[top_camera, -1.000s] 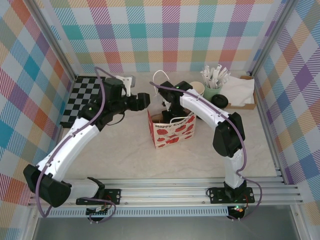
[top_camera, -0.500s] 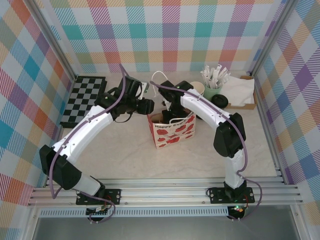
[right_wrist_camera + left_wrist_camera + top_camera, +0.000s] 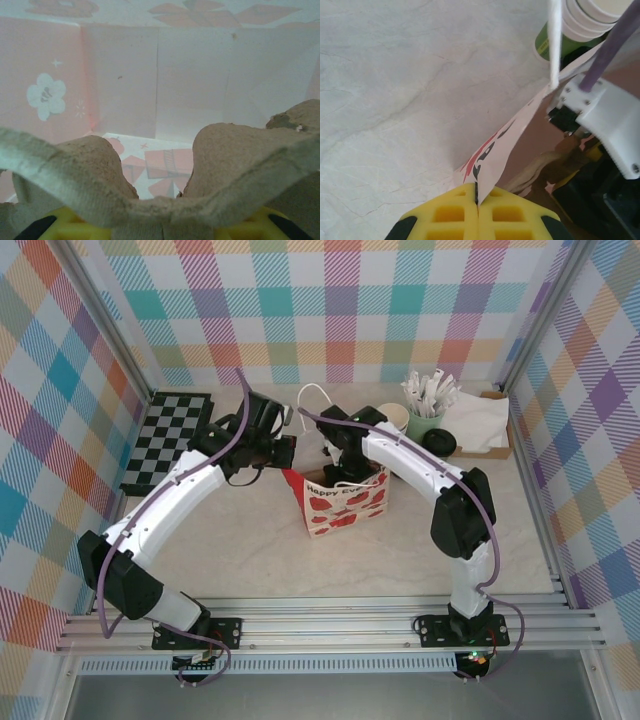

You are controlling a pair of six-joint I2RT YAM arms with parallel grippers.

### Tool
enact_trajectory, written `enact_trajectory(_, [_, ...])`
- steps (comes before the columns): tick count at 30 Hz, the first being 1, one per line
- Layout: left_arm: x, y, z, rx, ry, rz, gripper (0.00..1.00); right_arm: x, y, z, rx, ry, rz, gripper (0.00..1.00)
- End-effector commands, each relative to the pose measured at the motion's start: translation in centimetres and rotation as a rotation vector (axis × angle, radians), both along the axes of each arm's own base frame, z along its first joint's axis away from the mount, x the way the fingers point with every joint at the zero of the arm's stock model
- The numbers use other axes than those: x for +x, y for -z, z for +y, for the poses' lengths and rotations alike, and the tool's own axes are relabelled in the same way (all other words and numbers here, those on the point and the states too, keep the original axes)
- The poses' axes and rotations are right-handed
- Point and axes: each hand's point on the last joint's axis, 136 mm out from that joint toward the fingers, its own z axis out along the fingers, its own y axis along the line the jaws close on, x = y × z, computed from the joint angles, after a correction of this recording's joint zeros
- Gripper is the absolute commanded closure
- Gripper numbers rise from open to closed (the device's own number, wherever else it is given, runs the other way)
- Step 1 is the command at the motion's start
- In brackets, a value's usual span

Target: Pack the takeout coffee

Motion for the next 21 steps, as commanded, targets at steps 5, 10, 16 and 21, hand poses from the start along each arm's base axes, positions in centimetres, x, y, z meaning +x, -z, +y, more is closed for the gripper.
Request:
enact_trajectory(5, [0.5, -2.2, -1.7, -0.087, 0.015, 0.002, 1.0, -1.9, 1.2, -0.4, -0.027, -0.056, 0.07, 0.67])
enact_trajectory(10, [0.3, -1.6, -1.4, -0.081, -0.01, 0.025, 1.0, -1.8, 2.4, -0.3, -0.041, -0.022, 0.092, 0.66])
enact_trajectory(16, [0.2, -1.3, -0.9, -0.082, -0.043, 0.04, 1.0, -1.8, 4.3, -0.2, -0.066, 0.022, 0.13, 0.66])
enact_trajectory(21, [0.4, -1.3, -1.1, -0.083, -0.033, 0.02, 1.0, -2.0, 5.4, -0.4, -0.08, 0.016, 0.144, 0.66])
